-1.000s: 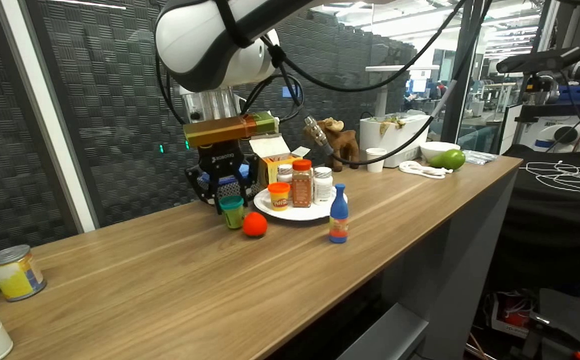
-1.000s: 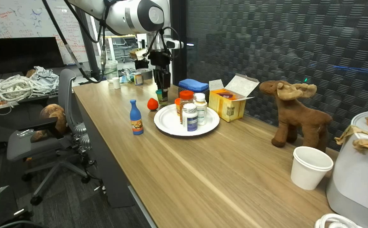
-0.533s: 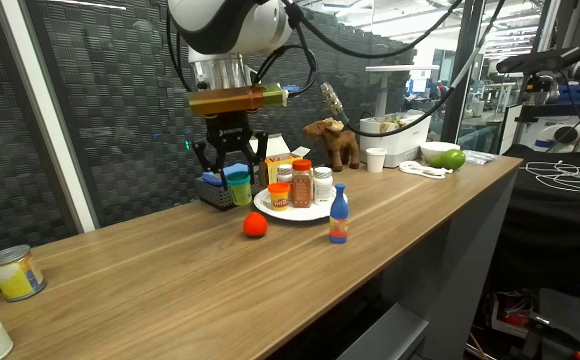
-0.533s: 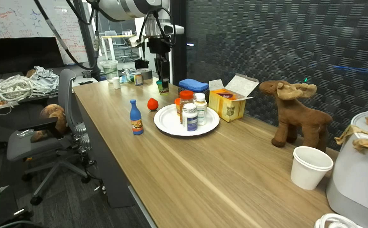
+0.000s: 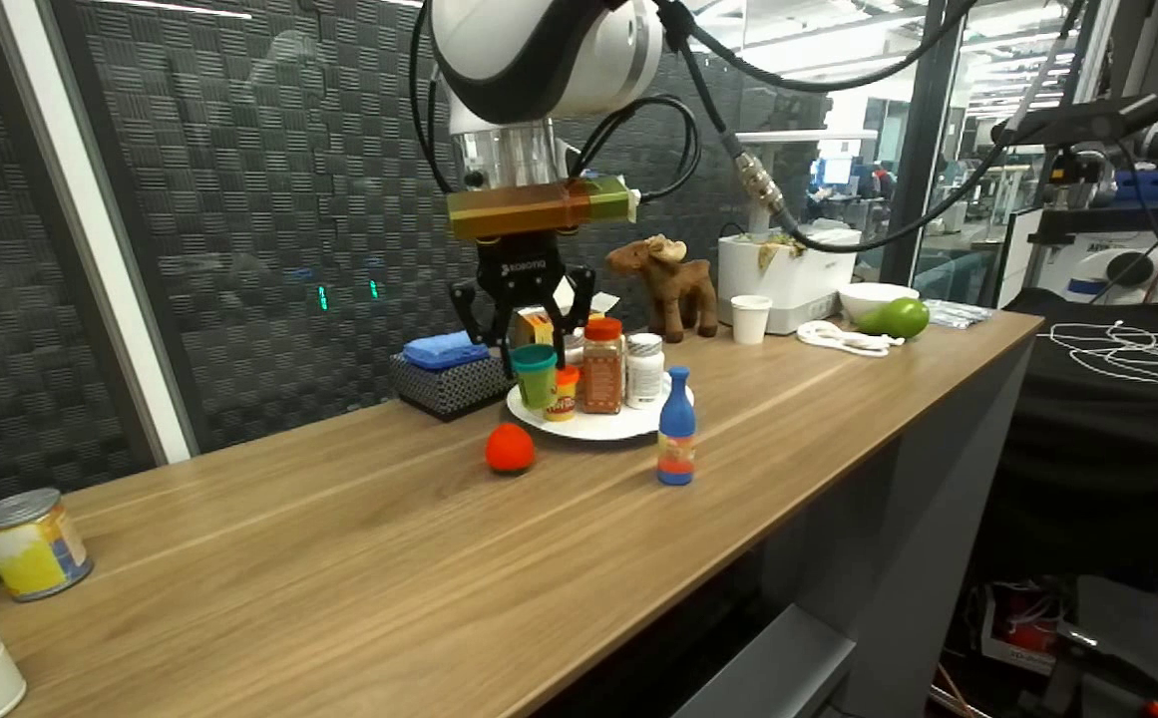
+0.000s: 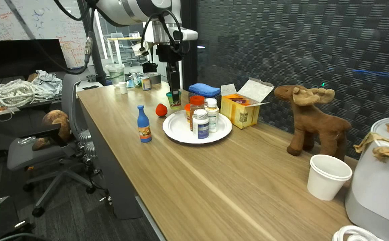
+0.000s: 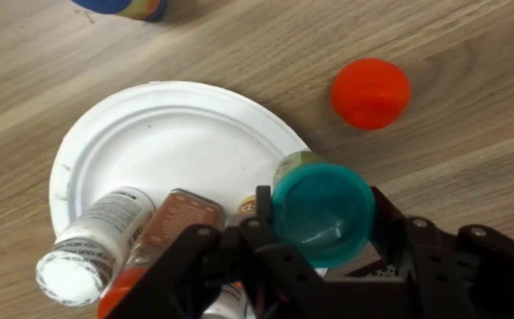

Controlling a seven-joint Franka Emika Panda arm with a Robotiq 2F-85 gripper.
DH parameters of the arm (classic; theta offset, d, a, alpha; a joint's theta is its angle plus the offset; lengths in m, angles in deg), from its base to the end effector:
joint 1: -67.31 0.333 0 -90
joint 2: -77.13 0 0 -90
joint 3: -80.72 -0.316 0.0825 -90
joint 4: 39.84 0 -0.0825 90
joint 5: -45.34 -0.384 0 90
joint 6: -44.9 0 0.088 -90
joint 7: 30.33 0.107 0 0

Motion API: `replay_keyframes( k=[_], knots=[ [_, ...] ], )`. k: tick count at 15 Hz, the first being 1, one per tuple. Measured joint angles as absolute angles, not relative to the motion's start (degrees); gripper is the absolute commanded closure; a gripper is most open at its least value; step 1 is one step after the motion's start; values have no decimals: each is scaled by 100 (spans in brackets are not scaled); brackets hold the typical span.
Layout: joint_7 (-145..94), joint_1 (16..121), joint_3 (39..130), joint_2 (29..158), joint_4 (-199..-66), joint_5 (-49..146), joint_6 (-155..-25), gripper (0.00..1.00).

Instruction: Put all the items surrounding the plate on to the plate.

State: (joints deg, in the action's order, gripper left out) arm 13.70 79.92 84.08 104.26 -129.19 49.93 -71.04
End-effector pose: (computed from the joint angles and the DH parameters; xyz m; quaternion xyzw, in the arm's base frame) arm 0.6760 0.1109 0.3722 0.9591 -0.2786 0.0181 0.0461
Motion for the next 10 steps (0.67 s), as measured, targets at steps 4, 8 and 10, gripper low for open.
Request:
replay_keyframes(
  k=[4,8,10],
  knots=[
    [1424,7798,8468,10176,-13576,5012,-7592,72],
    [1476,7649,8515,9935,-14035,5054,-7876,72],
    [1508,7594,8517,9823,-14243,5054,-7971,72]
  ],
)
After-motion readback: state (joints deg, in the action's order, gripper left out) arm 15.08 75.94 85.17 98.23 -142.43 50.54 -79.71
